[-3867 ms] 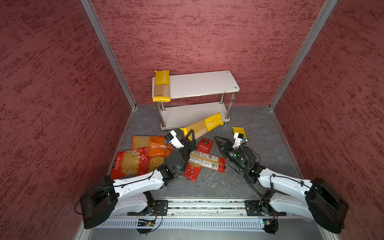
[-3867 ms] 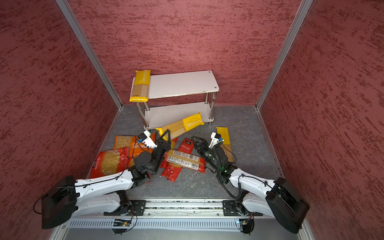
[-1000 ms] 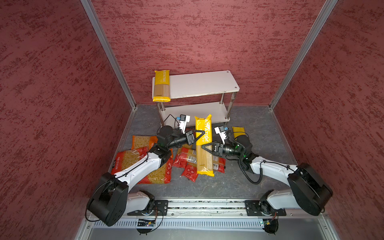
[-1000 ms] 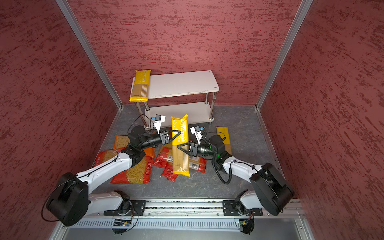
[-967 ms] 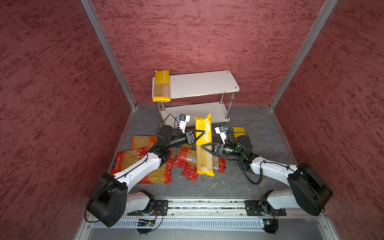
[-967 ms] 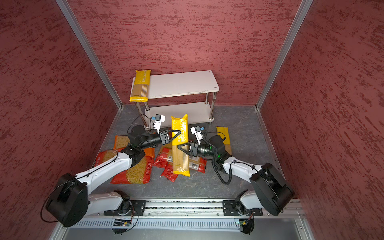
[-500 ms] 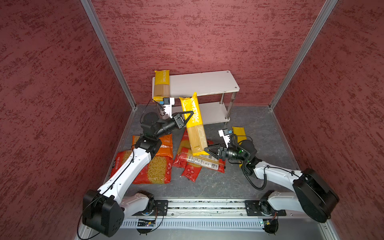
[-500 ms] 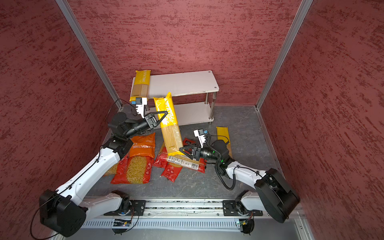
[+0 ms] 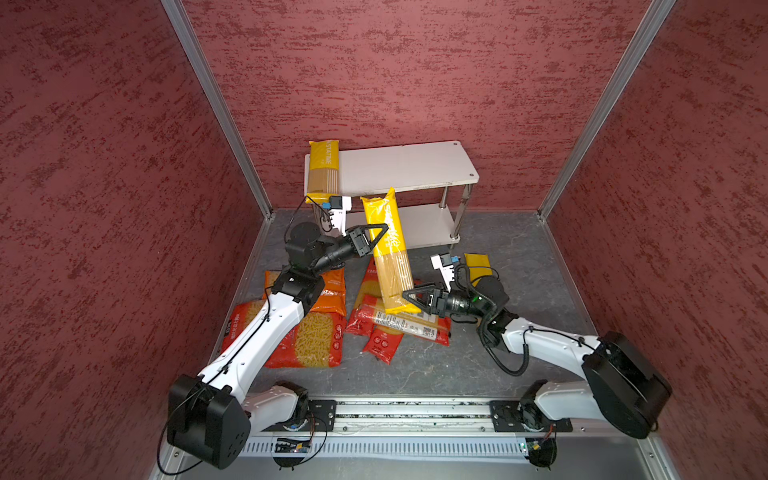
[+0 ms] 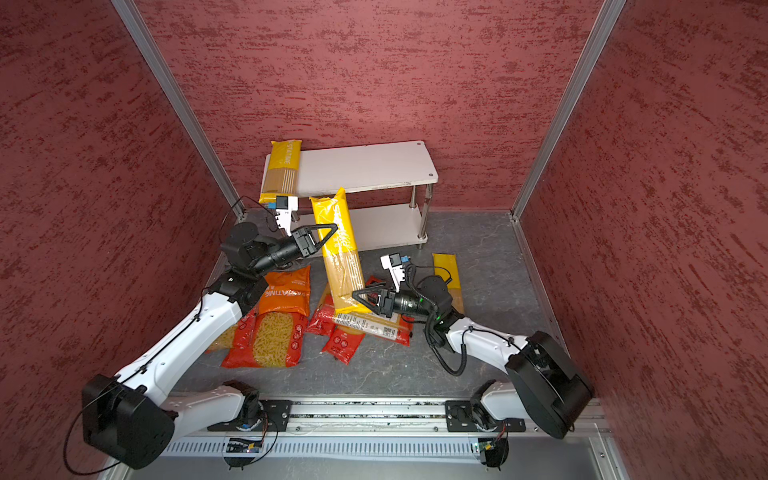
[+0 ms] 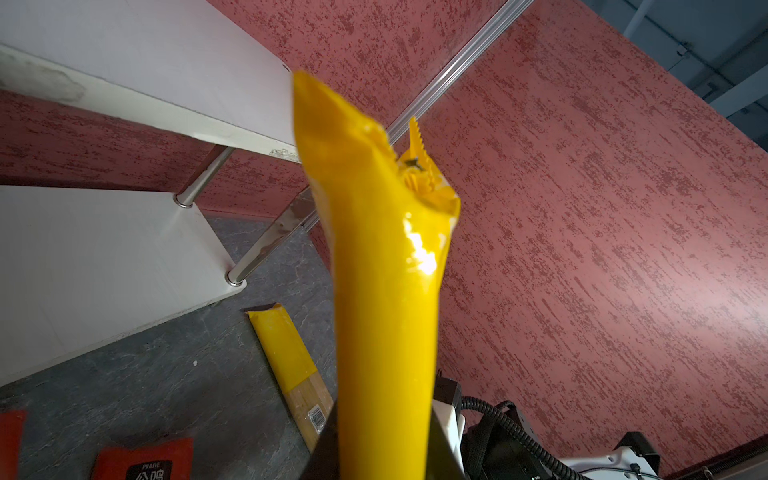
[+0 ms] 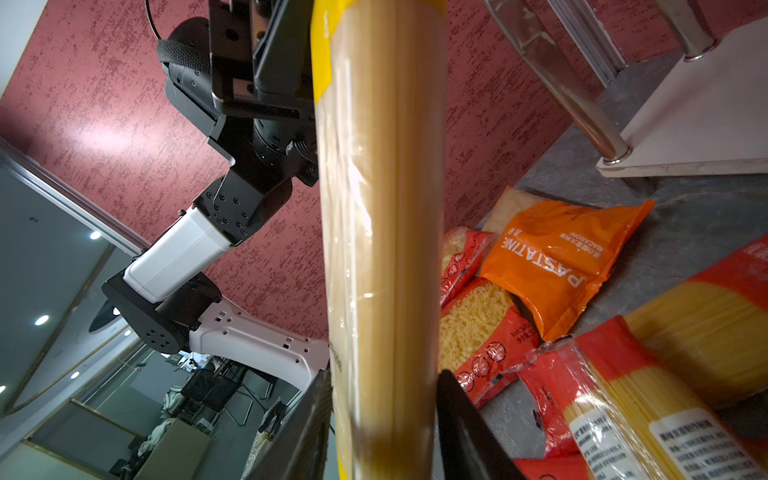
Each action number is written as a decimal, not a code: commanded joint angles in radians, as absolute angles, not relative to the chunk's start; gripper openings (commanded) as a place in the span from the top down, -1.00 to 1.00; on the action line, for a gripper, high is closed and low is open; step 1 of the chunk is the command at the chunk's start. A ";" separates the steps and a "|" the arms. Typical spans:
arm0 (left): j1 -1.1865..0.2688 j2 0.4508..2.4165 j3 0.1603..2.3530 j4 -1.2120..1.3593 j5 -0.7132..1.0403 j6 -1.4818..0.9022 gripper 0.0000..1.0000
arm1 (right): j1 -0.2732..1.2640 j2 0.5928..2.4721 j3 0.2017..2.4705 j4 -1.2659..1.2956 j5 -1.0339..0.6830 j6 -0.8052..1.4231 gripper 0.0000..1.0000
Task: Place and organize the pasta boxes and bags onto the shelf
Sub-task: 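Carry the upright yellow pack with both grippers toward the top shelf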
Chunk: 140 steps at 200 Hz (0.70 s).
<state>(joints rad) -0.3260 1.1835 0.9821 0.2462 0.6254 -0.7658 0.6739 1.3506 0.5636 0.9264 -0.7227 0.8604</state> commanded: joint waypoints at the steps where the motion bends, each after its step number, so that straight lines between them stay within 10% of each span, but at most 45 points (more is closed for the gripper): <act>1: -0.318 1.162 1.031 0.324 0.587 -0.772 0.88 | 0.685 1.366 0.599 0.977 -0.707 0.869 0.19; 58: -0.302 1.180 1.081 0.261 0.558 -0.768 0.64 | 0.693 1.379 0.644 0.999 -0.676 0.893 0.82; 140: -0.221 1.137 1.216 -0.046 0.456 -0.689 -0.36 | 0.686 1.447 0.907 0.950 -0.641 0.943 1.00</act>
<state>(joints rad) -0.2535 1.1908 1.1694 0.0757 0.5106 -0.7456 0.6914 1.4494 0.7986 0.8581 -0.6991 0.9203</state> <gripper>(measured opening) 0.641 0.163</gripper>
